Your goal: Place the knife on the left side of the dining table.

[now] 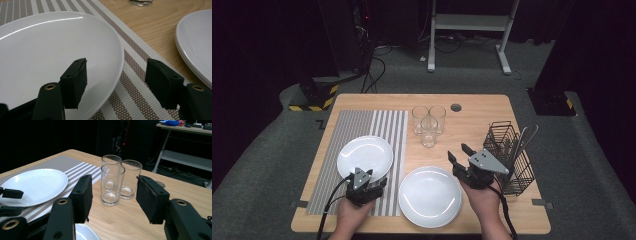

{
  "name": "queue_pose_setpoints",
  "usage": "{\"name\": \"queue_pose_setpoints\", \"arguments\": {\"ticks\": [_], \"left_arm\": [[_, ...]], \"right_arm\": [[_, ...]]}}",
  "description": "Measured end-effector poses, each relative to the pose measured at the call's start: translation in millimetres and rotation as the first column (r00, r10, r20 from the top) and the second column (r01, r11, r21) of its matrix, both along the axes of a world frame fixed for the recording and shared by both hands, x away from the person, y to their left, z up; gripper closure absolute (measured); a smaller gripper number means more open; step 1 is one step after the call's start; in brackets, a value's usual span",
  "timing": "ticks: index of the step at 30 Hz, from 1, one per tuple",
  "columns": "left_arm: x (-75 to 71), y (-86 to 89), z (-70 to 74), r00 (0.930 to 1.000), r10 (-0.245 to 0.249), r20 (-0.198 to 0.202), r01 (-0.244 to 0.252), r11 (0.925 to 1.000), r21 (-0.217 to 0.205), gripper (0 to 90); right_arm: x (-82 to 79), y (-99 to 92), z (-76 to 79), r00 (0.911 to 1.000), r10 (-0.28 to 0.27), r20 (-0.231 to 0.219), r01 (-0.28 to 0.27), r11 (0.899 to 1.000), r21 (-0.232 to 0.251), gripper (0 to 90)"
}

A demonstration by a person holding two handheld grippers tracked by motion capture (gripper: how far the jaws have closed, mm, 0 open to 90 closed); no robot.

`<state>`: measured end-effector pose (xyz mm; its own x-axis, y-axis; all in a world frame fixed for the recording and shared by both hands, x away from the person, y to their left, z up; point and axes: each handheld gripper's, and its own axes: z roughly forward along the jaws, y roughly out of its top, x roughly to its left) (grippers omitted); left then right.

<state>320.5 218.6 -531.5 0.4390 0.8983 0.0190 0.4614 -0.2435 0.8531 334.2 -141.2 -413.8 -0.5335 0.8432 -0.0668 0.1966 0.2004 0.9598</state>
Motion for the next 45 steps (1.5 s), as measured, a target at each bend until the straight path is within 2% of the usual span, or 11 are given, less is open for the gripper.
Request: {"name": "queue_pose_setpoints", "arguments": {"ticks": [8,17,27,45], "left_arm": [[-1.8,-0.2,0.0,0.9999,0.008,0.015,-0.008,1.0,0.004,33.5],[-1.3,-0.6,0.0,0.9999,0.005,0.014,-0.005,1.0,0.006,33.3],[-0.5,-0.2,0.1,1.0,-0.002,0.008,0.002,1.0,0.0,33.4],[-0.3,-0.1,0.2,1.0,0.0,0.007,0.0,1.0,0.0,33.4]], "right_arm": [[-3.7,-2.2,7.3,0.9999,0.002,0.017,-0.002,1.0,0.006,46.9],[-4.4,-7.0,26.9,0.9985,-0.008,0.054,0.007,1.0,0.023,47.7],[-6.5,-11.7,37.5,0.9964,-0.031,0.079,0.03,0.999,0.02,48.6],[-11.4,-36.5,54.5,0.99,-0.092,0.106,0.089,0.995,0.039,48.7]]}}
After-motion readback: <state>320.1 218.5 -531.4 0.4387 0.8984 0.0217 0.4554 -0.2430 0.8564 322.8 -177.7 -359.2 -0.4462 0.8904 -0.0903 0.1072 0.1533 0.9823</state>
